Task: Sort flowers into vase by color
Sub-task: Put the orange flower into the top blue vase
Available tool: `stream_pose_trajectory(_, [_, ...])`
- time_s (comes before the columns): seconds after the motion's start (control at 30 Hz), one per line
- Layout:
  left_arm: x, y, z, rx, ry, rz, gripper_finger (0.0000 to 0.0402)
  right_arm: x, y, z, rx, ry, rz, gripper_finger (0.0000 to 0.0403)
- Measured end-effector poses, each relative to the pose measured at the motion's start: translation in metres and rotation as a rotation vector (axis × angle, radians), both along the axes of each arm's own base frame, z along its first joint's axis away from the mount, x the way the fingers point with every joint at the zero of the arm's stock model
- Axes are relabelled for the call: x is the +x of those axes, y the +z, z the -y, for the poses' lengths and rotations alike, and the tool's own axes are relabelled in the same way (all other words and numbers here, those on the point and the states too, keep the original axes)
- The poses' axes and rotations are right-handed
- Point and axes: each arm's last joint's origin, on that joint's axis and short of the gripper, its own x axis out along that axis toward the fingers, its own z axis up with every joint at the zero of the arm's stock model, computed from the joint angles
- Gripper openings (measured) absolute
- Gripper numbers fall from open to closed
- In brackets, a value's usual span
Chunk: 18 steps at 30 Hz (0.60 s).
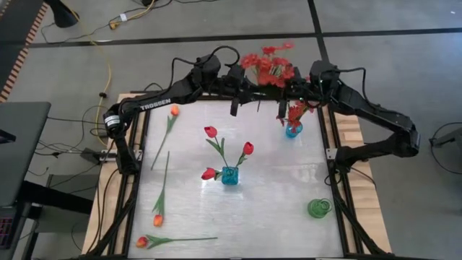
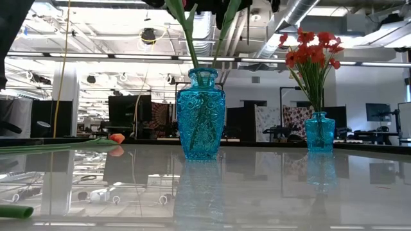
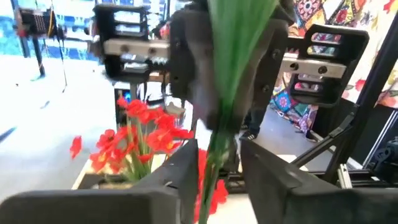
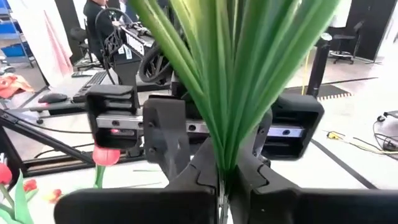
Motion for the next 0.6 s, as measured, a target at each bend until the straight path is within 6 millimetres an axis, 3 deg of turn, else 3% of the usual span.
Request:
stream_pose_trajectory(0.23, [-0.026,0.001,-0.022,-0.067,0.045,-0.116,0.0164,-0.029,0.011,-0.011,0.002,-0.008,-0.004,0.0048])
stream_pose_trajectory(0.4, [-0.04,-0.004,-0.036,-0.082,0.085,-0.195,0.0171,-0.059,0.02,-0.032,0.033,0.089,0.001,0.005])
stream_pose_trajectory(0.6, [-0.047,-0.009,-0.044,-0.084,0.117,-0.239,0.0171,-0.097,0.016,-0.059,0.097,0.156,-0.075,0.0038])
